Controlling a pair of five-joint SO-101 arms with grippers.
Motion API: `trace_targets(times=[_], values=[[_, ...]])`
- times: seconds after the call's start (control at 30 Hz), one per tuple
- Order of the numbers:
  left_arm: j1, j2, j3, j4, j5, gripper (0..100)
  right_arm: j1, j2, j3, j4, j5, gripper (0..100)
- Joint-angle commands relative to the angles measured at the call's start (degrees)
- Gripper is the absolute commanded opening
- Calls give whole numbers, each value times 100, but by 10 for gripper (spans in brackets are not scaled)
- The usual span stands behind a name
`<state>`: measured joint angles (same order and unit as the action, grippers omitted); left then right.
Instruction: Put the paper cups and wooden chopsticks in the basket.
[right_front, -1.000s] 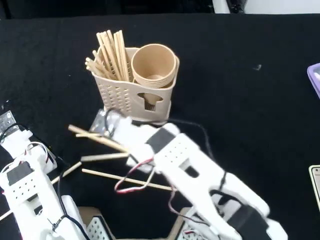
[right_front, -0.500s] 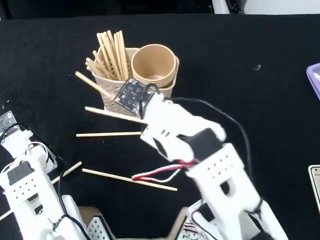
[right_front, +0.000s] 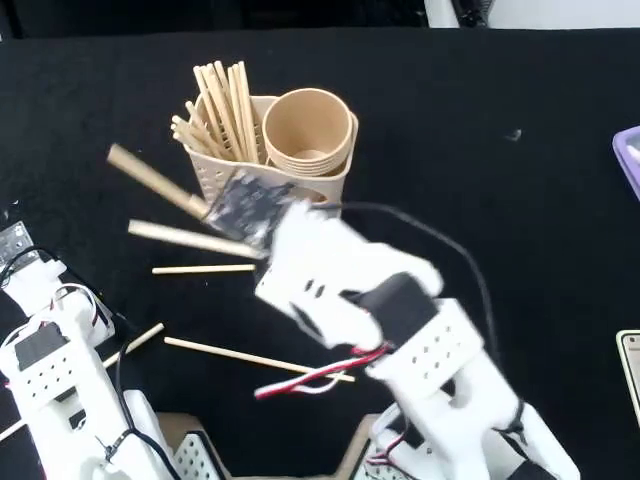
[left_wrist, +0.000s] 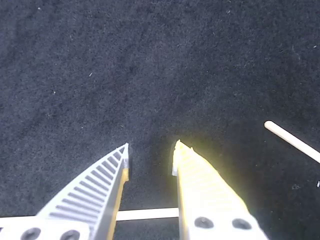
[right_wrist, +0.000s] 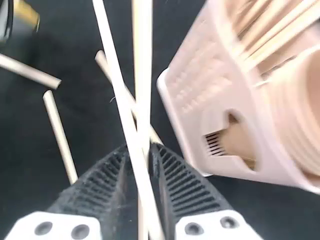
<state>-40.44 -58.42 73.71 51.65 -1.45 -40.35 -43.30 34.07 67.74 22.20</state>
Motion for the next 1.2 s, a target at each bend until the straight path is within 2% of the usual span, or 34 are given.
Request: trace_targets(times=[0.0, 0.2, 0.37, 0.63, 0.83, 1.17], values=[[-13, 0, -295, -97, 62, 148, -62, -127, 725, -563, -53, 11], [-4, 0, -295, -97, 62, 148, -35, -127, 2273, -1336, 220, 11], [-4, 0, -295, -97, 62, 148, 18, -57, 2985, -1705, 220, 11], [-31, 0, -295, -97, 62, 148, 18, 1525, 2536, -1688, 185, 24], [-31, 0, -295, -97, 62, 148, 0, 2519, 1859, -1363, -44, 214], [-31, 0, -295, -97, 62, 148, 9, 2800, 1130, -1196, -105, 198]])
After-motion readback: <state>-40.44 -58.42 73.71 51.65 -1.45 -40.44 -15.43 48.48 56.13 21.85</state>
